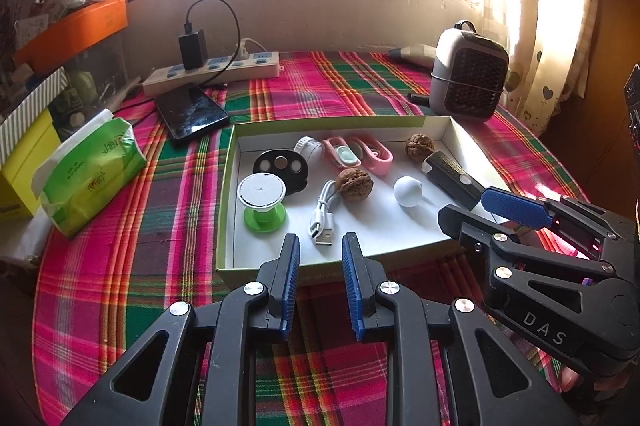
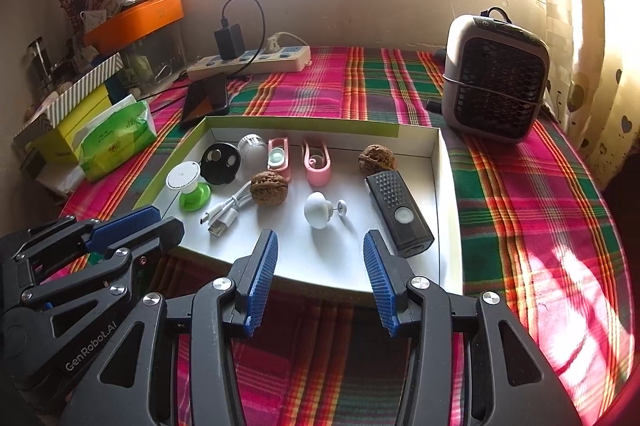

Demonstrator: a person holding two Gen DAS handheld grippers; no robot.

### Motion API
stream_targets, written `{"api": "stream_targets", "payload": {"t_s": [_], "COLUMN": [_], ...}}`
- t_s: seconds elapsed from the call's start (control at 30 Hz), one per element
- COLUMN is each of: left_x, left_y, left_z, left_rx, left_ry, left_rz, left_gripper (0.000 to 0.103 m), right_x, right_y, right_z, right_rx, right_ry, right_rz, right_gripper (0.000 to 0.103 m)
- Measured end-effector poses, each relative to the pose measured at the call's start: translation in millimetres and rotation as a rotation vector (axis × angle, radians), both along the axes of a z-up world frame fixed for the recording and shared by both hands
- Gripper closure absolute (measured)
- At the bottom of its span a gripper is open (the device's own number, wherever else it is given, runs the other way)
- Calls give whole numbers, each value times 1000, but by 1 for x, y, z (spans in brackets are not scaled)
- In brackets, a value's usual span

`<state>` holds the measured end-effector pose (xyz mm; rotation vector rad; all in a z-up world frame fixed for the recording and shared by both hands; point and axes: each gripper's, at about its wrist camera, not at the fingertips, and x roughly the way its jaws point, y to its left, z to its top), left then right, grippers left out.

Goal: Organize objects

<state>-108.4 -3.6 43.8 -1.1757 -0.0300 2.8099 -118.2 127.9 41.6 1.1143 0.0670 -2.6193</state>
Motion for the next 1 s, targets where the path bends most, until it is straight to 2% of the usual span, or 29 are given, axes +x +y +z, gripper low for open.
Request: {"api": "stream_targets", "payload": {"t_s": [0.43,0.8,1.0], "left_x": [41,65,76], "left_y": [4,12,14], "left_z": [1,-23,-28], "left_rx": [-11,-14,-30], "left_ry": [16,-50,-52], "left_rz": [23,23,37], "left_gripper": [83,83,83], "right_x": [41,67,77], "right_y": [4,16,19], "right_z": [-2,-25,-30], "right_rx": [11,14,22], "right_ry": [6,-47,-58], "right_rz": [-13,-58,-67], "right_gripper": [57,56,50]}}
